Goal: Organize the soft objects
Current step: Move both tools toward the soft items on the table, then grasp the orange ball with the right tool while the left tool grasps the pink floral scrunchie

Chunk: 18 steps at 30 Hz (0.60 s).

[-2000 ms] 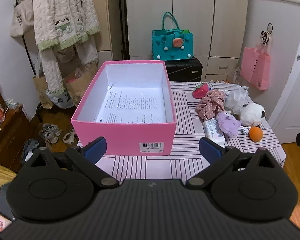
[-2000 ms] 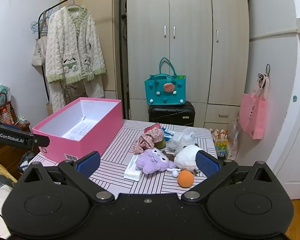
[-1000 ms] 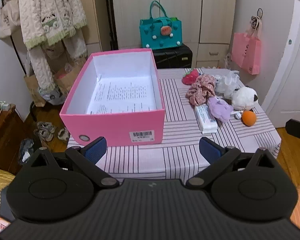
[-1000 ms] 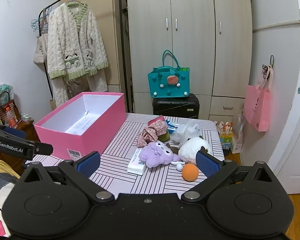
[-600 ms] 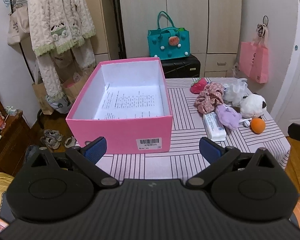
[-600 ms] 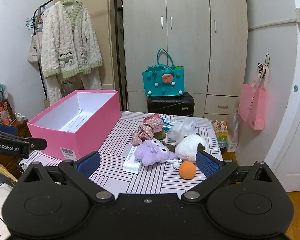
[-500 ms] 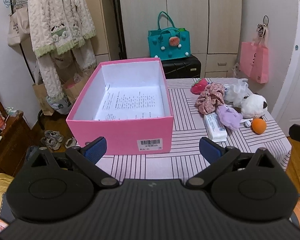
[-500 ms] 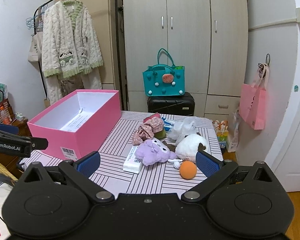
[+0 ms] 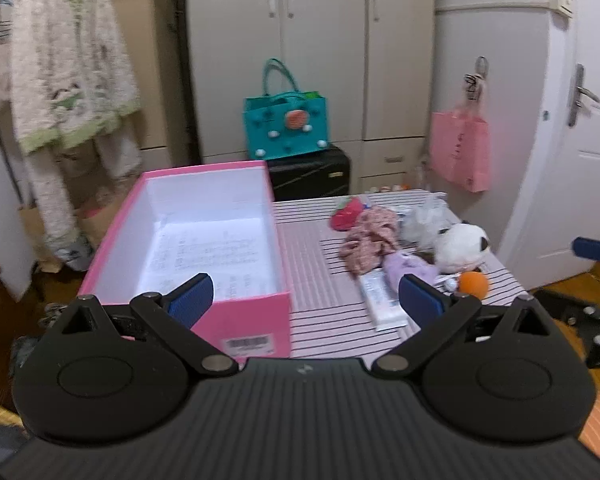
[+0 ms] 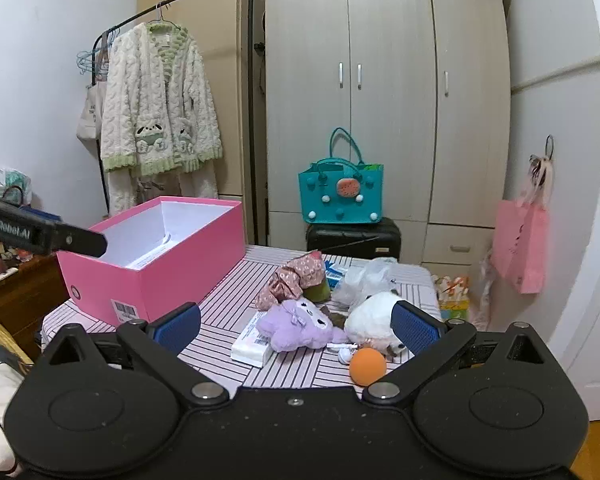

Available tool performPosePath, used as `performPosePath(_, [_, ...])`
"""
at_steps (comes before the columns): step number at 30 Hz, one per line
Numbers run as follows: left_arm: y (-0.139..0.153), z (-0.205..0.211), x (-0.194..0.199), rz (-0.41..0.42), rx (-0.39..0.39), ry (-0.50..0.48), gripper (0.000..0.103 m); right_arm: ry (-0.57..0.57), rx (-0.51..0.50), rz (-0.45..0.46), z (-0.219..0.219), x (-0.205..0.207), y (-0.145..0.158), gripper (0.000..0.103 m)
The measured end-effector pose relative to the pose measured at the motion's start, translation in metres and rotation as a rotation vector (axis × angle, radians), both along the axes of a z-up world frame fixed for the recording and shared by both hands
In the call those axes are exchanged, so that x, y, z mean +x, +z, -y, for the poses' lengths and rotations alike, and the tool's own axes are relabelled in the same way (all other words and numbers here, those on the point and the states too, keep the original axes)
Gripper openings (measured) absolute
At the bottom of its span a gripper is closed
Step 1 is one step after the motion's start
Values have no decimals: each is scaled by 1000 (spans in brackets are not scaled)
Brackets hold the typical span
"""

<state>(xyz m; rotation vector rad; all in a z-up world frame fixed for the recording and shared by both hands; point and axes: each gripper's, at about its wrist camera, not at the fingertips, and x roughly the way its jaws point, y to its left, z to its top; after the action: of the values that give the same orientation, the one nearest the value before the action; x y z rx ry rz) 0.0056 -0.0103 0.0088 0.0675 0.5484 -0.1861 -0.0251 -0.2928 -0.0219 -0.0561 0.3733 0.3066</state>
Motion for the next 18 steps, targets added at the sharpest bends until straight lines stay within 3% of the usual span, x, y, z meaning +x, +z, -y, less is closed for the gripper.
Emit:
performPosePath(8, [-22, 39, 38, -57, 36, -133, 99, 7, -1, -36, 13, 33, -30, 102])
performPosePath(13, [-32, 60, 58, -35, 67, -165, 94, 10, -40, -48, 18, 48, -44, 97])
performPosePath(18, [-39, 73, 89, -63, 6, -218, 90, 9, -32, -87, 26, 69, -57, 88])
